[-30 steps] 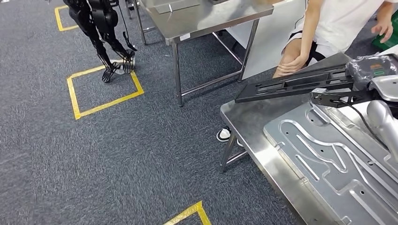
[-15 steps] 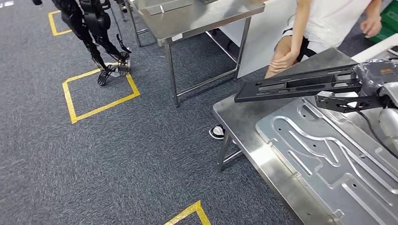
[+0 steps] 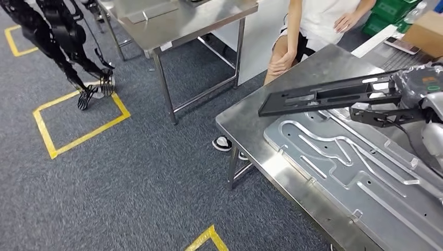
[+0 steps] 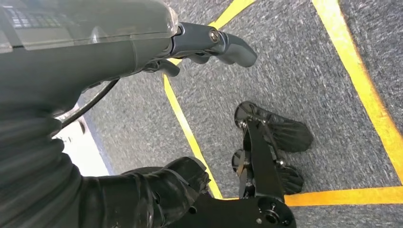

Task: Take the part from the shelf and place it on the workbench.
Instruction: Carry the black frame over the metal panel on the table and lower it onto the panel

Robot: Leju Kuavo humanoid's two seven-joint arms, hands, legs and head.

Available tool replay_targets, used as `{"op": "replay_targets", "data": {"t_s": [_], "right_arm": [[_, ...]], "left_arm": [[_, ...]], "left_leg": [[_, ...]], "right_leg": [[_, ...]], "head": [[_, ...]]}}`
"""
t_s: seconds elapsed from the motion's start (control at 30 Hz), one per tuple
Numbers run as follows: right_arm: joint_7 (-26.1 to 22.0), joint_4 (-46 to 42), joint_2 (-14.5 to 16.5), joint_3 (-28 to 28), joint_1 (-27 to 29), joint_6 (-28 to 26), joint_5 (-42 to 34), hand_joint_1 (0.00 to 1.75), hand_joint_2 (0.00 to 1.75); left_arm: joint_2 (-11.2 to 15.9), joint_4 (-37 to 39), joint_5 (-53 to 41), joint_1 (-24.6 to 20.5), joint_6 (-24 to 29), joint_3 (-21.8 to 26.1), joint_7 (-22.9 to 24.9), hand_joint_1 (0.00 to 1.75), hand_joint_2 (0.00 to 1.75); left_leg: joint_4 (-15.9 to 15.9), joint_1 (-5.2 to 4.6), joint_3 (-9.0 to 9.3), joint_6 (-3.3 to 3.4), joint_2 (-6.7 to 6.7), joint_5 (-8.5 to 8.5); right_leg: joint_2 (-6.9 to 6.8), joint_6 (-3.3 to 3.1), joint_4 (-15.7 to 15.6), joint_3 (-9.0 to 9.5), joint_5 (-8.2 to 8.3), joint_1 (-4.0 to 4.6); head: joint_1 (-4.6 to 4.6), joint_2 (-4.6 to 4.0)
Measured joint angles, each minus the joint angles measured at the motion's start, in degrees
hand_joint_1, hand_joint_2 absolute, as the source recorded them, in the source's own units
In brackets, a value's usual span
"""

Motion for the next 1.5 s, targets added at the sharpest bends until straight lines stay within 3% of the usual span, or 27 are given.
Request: {"op": "replay_targets", "data": {"t_s": [0.03, 0.1, 0.17, 0.2, 0.23, 0.3, 0.37, 0.47, 0.53, 0.63, 0.67, 0.7, 0.73, 0.83, 0.9, 0.97, 1.03, 1.07, 1.13, 1.2, 1.23, 1.27, 1.33, 1.37, 1.43, 1.5], "right_arm": [[0.0, 0.0, -0.1, 0.0, 0.0, 0.0, 0.0, 1.75, 1.75], [0.0, -0.1, -0.3, -0.1, -0.1, 0.0, 0.0, 1.75, 1.75], [-0.1, -0.1, -0.2, 0.0, 0.2, 0.1, -0.1, 1.75, 1.75], [-0.3, -0.1, -0.2, 0.1, 0.4, 0.2, -0.2, 1.75, 1.75], [-0.5, -0.2, -0.2, 0.2, 0.4, 0.4, -0.2, 1.75, 1.75], [-0.8, -0.5, -0.3, 0.6, 0.3, 0.7, -0.3, 1.75, 1.75], [-1.2, -0.8, -0.4, 1.1, -0.2, 1.0, -0.3, 1.75, 1.75], [-1.5, -0.9, -0.4, 2.2, -1.1, 1.4, -0.4, 1.75, 1.75], [-1.6, -0.9, -0.4, 2.9, -1.6, 1.6, -0.8, 1.75, 1.75], [-1.1, -0.9, -0.4, 3.6, -1.7, 1.3, -2.6, 1.75, 1.75], [-0.7, -1.0, -0.5, 3.7, -1.1, 1.1, -3.3, 1.75, 1.75], [-0.3, -1.2, -0.7, 3.7, -0.1, 0.7, -4.0, 1.75, 1.75], [0.1, -1.6, -1.1, 3.4, 1.5, 0.2, -4.7, 1.75, 1.75], [0.9, -3.5, -2.4, 0.9, 7.4, -1.4, -6.0, 1.75, 1.75], [1.2, -4.8, -2.8, -1.3, 11.2, -2.3, -6.4, 1.75, 1.75], [1.5, -5.8, -3.0, -2.9, 14.5, -2.8, -6.5, 1.75, 1.75], [1.6, -6.5, -3.2, -4.1, 16.9, -3.0, -6.4, 1.75, 1.75], [1.6, -6.7, -3.2, -4.8, 17.8, -3.1, -6.4, 1.75, 1.75], [1.6, -7.0, -3.2, -6.1, 19.4, -3.1, -6.2, 1.75, 1.75], [1.3, -7.1, -2.8, -6.9, 21.1, -3.2, -5.9, 1.75, 1.75], [1.0, -7.1, -2.5, -7.1, 21.6, -3.2, -5.7, 1.75, 1.75], [0.8, -7.1, -2.1, -7.3, 21.9, -3.2, -5.5, 1.75, 1.75], [0.6, -7.1, -1.4, -7.4, 22.1, -3.4, -5.1, 1.75, 1.75], [0.5, -7.1, -1.1, -7.5, 22.1, -3.5, -4.9, 1.75, 1.75], [0.5, -7.1, -0.6, -7.5, 22.2, -3.7, -4.7, 0.87, 0.87], [0.4, -7.1, -0.1, -7.5, 22.3, -3.8, -4.4, 0.00, 0.00]], "left_arm": [[0.0, 0.0, 0.0, 0.0, 0.0, -0.1, 0.0, 0.00, 1.75], [-0.1, 0.0, 0.0, 0.1, 0.0, -0.2, 0.0, 0.00, 1.75], [0.0, 0.0, -0.1, 0.3, 0.1, -0.3, 0.0, 0.00, 1.75], [0.0, 0.0, -0.2, 0.3, 0.1, -0.3, 0.0, 0.00, 1.75], [0.0, 0.0, -0.3, 0.3, 0.1, -0.3, 0.0, 0.00, 1.75], [0.0, 0.0, -0.5, 0.1, 0.1, -0.3, 0.0, 0.00, 1.75], [0.0, 0.0, -0.5, 0.0, 0.1, -0.3, 0.0, 0.00, 1.75], [0.0, 0.0, -0.3, -0.1, 0.0, -0.3, -0.1, 0.00, 1.75], [0.0, 0.0, -0.3, -0.1, 0.0, -0.3, -0.1, 0.00, 1.75], [0.0, 0.0, -0.4, 0.0, 0.0, -0.3, -0.2, 0.00, 1.75], [0.0, 0.0, -0.4, 0.1, 0.1, -0.3, -0.1, 0.00, 1.75], [0.0, 0.0, -0.4, 0.2, 0.1, -0.3, -0.1, 0.00, 1.75], [0.0, 0.0, -0.5, 0.3, 0.3, -0.3, -0.1, 0.00, 1.75], [0.1, 0.0, -0.5, 0.4, 0.7, -0.3, -0.1, 0.00, 1.75], [0.1, 0.0, -0.6, 0.6, 1.0, -0.3, -0.1, 0.00, 1.75], [0.1, 0.0, -0.6, 0.6, 1.2, -0.3, -0.1, 0.00, 1.75], [0.1, 0.0, -0.6, 0.5, 1.4, -0.3, -0.2, 0.00, 1.75], [0.1, 0.0, -0.6, 0.5, 1.5, -0.3, -0.3, 0.00, 1.75], [0.1, 0.0, -0.6, 0.5, 1.7, -0.3, -0.4, 0.00, 1.75], [0.1, 0.0, -0.5, 0.5, 1.9, -0.3, -0.7, 0.00, 1.75], [0.2, 0.0, -0.4, 0.5, 1.9, -0.3, -0.8, 0.00, 1.75], [0.1, 0.0, -0.4, 0.5, 2.0, -0.3, -0.8, 0.00, 1.75], [0.1, 0.0, -0.4, 0.4, 2.4, -0.3, -0.8, 0.00, 1.75], [0.1, 0.0, -0.5, 0.3, 2.6, -0.3, -0.8, 0.00, 1.75], [0.1, 0.0, -0.7, 0.2, 3.0, -0.3, -0.6, 0.00, 1.75], [0.1, 0.0, -0.8, 0.2, 3.2, -0.3, -0.4, 0.00, 1.75]], "left_leg": [[-0.5, 0.06, 0.14, 0.33, 0.70, 0.33], [-1.0, 0.02, 0.20, 0.68, 1.98, 0.57], [-0.9, -0.07, 0.10, 0.74, 3.04, 0.49], [-0.8, -0.10, 0.06, 0.72, 3.50, 0.41], [-0.6, -0.10, 0.04, 0.65, 3.86, 0.30], [-0.2, -0.16, 0.00, 0.38, 4.52, -0.01], [0.1, -0.35, -0.13, -0.03, 4.94, -0.26], [0.3, -0.36, -0.26, -0.77, 5.07, -0.35], [2.2, -0.20, -1.09, -1.43, 4.00, -1.77], [11.8, 0.14, -5.46, -2.04, 2.58, -6.82], [14.7, 0.23, -6.79, -2.11, 2.53, -7.69], [15.7, 0.30, -7.32, -2.14, 2.53, -7.48], [14.5, 0.35, -6.85, -2.10, 2.52, -6.23], [4.3, 0.57, -2.20, -1.89, 1.77, -1.17], [1.3, 0.56, -0.87, -1.68, 1.15, -0.56], [1.0, 0.45, -0.76, -1.15, 1.31, -0.39], [0.5, 0.51, -0.59, -0.43, 1.61, 0.00], [0.2, 0.54, -0.53, -0.11, 1.75, 0.17], [0.2, 0.34, -0.61, 0.22, 1.84, 0.26], [0.2, 0.13, -0.63, 0.35, 1.88, 0.27], [0.2, 0.04, -0.62, 0.36, 1.92, 0.27], [0.2, -0.04, -0.59, 0.36, 2.00, 0.28], [0.3, -0.25, -0.57, 0.25, 2.17, 0.26], [0.4, -0.36, -0.63, 0.11, 2.22, 0.28], [0.4, -0.42, -0.78, -0.33, 2.30, 0.40], [0.6, -0.33, -0.90, -0.91, 2.31, 0.23]], "right_leg": [[-1.38, 0.15, 1.4, -0.70, -1.04, 0.09], [-4.26, 0.36, 7.4, -3.41, -4.44, 0.11], [-5.05, 0.72, 13.3, -5.98, -6.50, -0.10], [-5.23, 0.88, 13.8, -6.09, -6.15, -0.20], [-5.39, 0.99, 12.1, -5.06, -4.87, -0.28], [-6.03, 0.94, 4.7, -0.88, -1.75, -0.28], [-6.45, 0.48, -0.3, 1.74, -0.49, 0.09], [-6.23, -0.30, -1.0, 1.86, -0.44, 0.34], [-6.15, -0.92, -1.4, 1.96, -0.16, 0.05], [-6.04, -1.46, -1.5, 1.99, -0.05, 0.08], [-5.92, -1.50, -1.5, 2.00, -0.08, 0.14], [-5.79, -1.51, -1.5, 2.04, -0.11, 0.19], [-5.67, -1.47, -1.4, 2.11, -0.16, 0.19], [-5.52, -1.04, -1.0, 2.07, -0.51, 0.21], [-5.33, -0.53, -0.8, 1.74, -0.48, 0.38], [-5.08, 0.05, -1.0, 1.67, -0.31, 0.32], [-5.10, 0.47, 0.1, 1.26, -1.33, 0.10], [-5.18, 0.62, 2.2, 0.37, -2.74, 0.02], [-5.34, 0.86, 9.3, -2.67, -6.40, -0.04], [-5.34, 0.95, 14.4, -4.87, -7.91, -0.03], [-5.36, 0.88, 14.0, -4.57, -7.11, -0.03], [-5.42, 0.72, 11.2, -3.10, -5.41, -0.02], [-5.75, 0.26, 3.4, 0.99, -2.27, 0.22], [-5.87, 0.03, 0.5, 2.40, -1.49, 0.42], [-5.90, -0.29, -1.0, 3.01, -1.42, 0.87], [-5.82, -0.84, -1.4, 3.04, -1.09, 0.74]], "head": [[0.02, 0.00], [0.05, 0.01], [0.04, 0.01], [0.04, 0.01], [0.04, 0.01], [0.04, 0.01], [0.03, 0.01], [0.01, 0.01], [-0.02, 0.01], [-0.03, 0.01], [-0.03, 0.00], [-0.03, 0.00], [-0.03, 0.00], [-0.03, 0.00], [0.01, 0.00], [0.03, 0.01], [0.05, 0.01], [0.05, 0.01], [0.07, 0.01], [0.07, 0.01], [0.07, 0.01], [0.07, 0.01], [0.07, 0.00], [0.06, 0.00], [0.05, 0.00], [0.04, 0.00]]}}
